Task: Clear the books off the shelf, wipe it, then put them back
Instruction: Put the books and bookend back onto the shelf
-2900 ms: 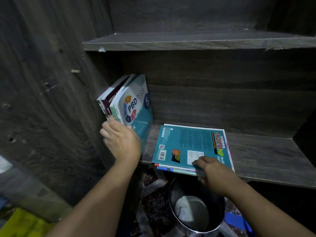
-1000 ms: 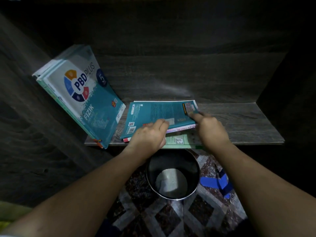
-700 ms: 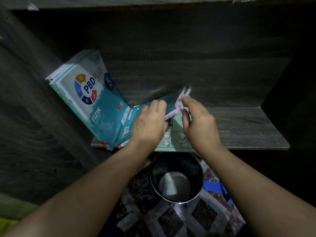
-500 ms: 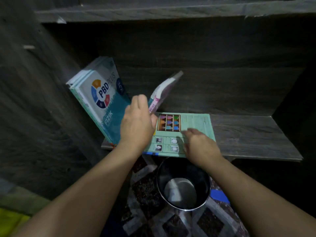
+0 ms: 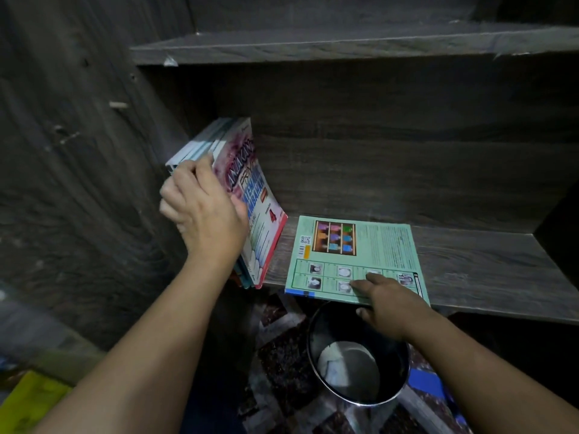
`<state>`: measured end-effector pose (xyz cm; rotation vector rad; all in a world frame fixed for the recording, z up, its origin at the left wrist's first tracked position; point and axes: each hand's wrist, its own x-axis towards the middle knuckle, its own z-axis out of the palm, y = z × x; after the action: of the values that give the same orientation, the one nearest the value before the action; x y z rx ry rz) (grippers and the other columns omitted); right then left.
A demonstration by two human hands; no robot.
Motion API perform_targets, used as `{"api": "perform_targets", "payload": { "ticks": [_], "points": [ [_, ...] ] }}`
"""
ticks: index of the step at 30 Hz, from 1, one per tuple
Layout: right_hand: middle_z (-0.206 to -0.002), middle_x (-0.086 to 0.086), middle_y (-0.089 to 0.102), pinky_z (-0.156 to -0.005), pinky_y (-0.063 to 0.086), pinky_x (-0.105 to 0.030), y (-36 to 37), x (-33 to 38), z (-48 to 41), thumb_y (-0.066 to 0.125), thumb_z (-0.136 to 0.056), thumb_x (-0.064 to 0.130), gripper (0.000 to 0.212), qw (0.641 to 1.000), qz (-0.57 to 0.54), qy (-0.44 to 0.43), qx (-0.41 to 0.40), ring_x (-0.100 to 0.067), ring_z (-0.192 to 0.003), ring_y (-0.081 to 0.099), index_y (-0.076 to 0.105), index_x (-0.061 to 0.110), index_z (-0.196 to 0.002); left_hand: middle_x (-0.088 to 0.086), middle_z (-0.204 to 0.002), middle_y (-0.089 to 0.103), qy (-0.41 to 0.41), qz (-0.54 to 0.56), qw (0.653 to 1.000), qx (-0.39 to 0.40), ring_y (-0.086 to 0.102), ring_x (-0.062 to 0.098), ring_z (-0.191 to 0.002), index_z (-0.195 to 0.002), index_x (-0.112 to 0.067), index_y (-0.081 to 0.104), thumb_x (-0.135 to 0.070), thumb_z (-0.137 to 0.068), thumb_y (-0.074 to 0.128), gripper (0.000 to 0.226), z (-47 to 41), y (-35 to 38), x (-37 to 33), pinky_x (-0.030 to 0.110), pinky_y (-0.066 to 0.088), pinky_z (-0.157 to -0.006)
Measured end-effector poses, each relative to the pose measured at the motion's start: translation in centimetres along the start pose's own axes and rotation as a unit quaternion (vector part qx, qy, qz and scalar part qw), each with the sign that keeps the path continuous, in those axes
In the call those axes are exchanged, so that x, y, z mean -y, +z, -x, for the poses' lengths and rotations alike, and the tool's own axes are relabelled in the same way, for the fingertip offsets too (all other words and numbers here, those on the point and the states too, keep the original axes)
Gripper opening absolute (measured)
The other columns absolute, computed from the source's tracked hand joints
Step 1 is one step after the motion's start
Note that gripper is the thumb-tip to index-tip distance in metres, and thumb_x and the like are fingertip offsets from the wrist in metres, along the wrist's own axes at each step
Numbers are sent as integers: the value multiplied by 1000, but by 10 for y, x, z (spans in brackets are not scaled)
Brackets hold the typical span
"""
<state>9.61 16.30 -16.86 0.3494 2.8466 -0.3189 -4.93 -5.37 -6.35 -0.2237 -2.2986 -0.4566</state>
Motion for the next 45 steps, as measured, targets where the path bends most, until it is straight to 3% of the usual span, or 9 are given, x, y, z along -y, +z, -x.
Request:
{"api": "perform_targets", "payload": {
  "ticks": [11, 15, 19, 22, 26, 32, 35, 39, 45],
  "points": [
    [-159, -4, 15, -115, 25, -40, 3, -9, -2, 61, -89, 26, 79, 998, 70, 9, -4, -26, -143, 22, 15, 34, -152, 15, -134, 43, 0, -17, 1000, -22, 29, 32, -126, -135, -11, 38, -29, -70, 65, 72, -3, 8, 14, 54, 24, -99],
    [-159, -5, 13, -113, 26, -44, 9, -25, -2, 58, -92, 27, 77, 995, 80, 49, -27, -29, -143, 21, 9, 35, -152, 9, -132, 47, 97, -10, 994, -40, 29, 26, -123, -136, -15, 43, -33, -73, 60, 68, 16, 2, -14, 44, 17, -97],
    [-158, -3, 15, -110, 31, -47, 11, -43, -2, 61, -92, 32, 77, 996, 53, 69, -31, -32, -142, 20, 13, 37, -151, 1, -123, 55, 247, 73, 964, 66, 46, 20, -116, -131, -16, 53, -35, -75, 61, 60, 51, 15, -43, 44, 18, -98],
    [-156, -3, 24, -111, 32, -41, 7, -49, -4, 66, -88, 28, 75, 998, 20, 55, -24, -31, -140, 26, 24, 34, -150, 1, -124, 54, 369, 41, 899, 234, 50, 20, -116, -128, -17, 55, -34, -81, 61, 51, 73, 28, -65, 46, 16, -103],
    [-130, -5, 52, -92, 48, -40, -12, -45, 1, 63, -86, 13, 48, 988, 3, 76, -133, -26, -118, 50, 51, 23, -131, 4, -119, 53, 399, -5, 824, 402, 54, 24, -107, -124, -16, 49, -30, -93, 48, 34, 100, 47, -83, 38, 39, -90],
    [-113, -12, 59, -79, 53, -44, -36, -31, 12, 64, -85, 7, 27, 924, -66, -34, -376, -31, -108, 53, 64, 7, -111, 9, -117, 55, 310, 40, 887, 341, 60, 31, -96, -121, -13, 45, -20, -95, 49, 27, 87, 50, -95, 38, 44, -71],
    [-125, -14, 55, -90, 48, -42, -40, -22, 15, 67, -83, 6, 47, 880, -125, -59, -455, -30, -116, 51, 56, 8, -129, 8, -123, 53, 273, 39, 901, 334, 61, 32, -96, -127, -15, 42, -20, -94, 50, 34, 79, 48, -92, 39, 45, -72],
    [-136, -9, 44, -93, 45, -40, -32, -22, 14, 64, -87, 18, 74, 933, -139, 50, -328, -26, -121, 45, 24, 24, -149, 9, -113, 55, 175, 64, 940, 287, 61, 35, -92, -115, -14, 45, -22, -91, 51, 26, 64, 42, -74, 40, 45, -74],
    [-143, -6, 38, -101, 42, -38, -2, -27, 5, 63, -87, 29, 69, 996, -53, 37, -54, -27, -125, 45, 27, 28, -146, 17, -101, 61, 35, 137, 969, 204, 59, 38, -92, -106, -6, 52, -19, -87, 58, 24, 45, 23, -44, 40, 44, -75]
  ]
}}
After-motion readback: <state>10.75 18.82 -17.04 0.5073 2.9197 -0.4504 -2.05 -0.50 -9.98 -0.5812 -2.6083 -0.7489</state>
